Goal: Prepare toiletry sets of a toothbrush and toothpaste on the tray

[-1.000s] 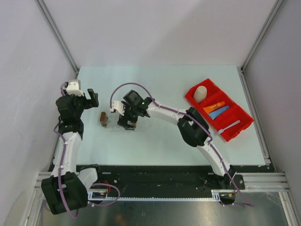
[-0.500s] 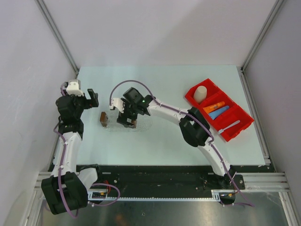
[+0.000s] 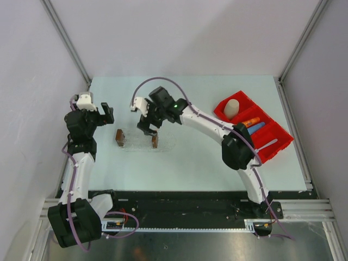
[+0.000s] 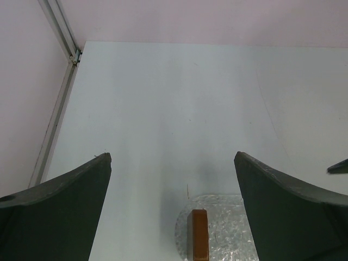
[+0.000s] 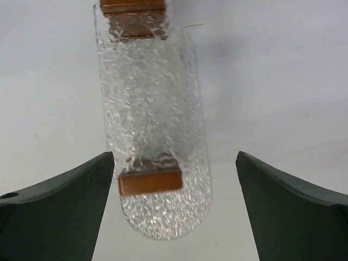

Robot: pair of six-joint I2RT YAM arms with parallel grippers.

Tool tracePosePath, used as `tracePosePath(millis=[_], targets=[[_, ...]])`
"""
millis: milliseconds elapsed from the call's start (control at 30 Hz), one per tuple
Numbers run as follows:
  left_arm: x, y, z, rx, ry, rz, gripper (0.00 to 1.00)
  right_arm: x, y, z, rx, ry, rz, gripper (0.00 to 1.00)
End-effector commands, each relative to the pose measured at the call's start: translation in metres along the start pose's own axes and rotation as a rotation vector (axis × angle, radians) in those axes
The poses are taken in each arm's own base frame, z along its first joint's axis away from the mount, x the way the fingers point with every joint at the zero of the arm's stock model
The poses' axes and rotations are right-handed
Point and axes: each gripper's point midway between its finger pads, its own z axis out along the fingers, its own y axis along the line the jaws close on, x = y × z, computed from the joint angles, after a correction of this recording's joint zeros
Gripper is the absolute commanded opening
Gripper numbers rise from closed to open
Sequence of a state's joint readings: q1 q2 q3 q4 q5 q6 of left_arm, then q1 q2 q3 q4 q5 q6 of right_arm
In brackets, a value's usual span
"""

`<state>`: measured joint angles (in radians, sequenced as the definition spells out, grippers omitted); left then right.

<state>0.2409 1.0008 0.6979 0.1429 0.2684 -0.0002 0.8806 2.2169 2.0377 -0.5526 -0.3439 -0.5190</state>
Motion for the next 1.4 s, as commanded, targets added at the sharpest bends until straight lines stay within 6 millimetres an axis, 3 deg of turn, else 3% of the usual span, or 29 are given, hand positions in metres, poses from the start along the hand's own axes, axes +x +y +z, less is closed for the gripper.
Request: tracePosePath(millis=[0, 100, 133, 167, 233, 267, 333, 500, 633, 967, 1367], targets=[[-0.013, 0.001, -0.002, 0.009, -0.036, 0.016, 1.0, -0.035, -0.043, -0.067, 0.085, -0.12, 0.1, 1.0], [-0.014, 0.0, -0.002, 0.014, -0.039, 0.017, 1.0, -0.027, -0.069, -0.103, 0.132, -0.157, 0.17, 1.0], [-0.014, -0.001, -0.002, 0.015, -0.038, 0.016, 1.0, -0.015, -0.076, -0.108, 0.146, -0.147, 0.198, 1.0], [-0.014, -0.001, -0.002, 0.02, -0.038, 0.016, 1.0, -0.013, -0.094, -0.13, 0.209, -0.165, 0.209, 1.0], [-0.014, -0.002, -0.002, 0.022, -0.038, 0.016, 1.0, 0.0, -0.114, -0.148, 0.291, -0.155, 0.241, 1.0], [-0.015, -0.002, -0.002, 0.023, -0.039, 0.018, 1.0, 0.017, -0.131, -0.165, 0.369, -0.13, 0.268, 0.99], [-0.013, -0.002, -0.001, 0.026, -0.035, 0.015, 1.0, 0.036, -0.147, -0.179, 0.436, -0.103, 0.302, 1.0], [-0.014, -0.004, -0.001, 0.039, -0.036, 0.015, 1.0, 0.106, -0.195, -0.225, 0.616, -0.003, 0.418, 1.0], [-0.013, -0.005, -0.001, 0.043, -0.033, 0.016, 1.0, 0.149, -0.216, -0.242, 0.67, 0.044, 0.491, 1.0], [-0.009, -0.005, 0.002, 0.046, -0.02, 0.01, 1.0, 0.225, -0.229, -0.264, 0.778, 0.16, 0.592, 1.0], [-0.008, -0.005, 0.003, 0.049, -0.017, 0.01, 1.0, 0.273, -0.21, -0.273, 0.78, 0.205, 0.674, 1.0]])
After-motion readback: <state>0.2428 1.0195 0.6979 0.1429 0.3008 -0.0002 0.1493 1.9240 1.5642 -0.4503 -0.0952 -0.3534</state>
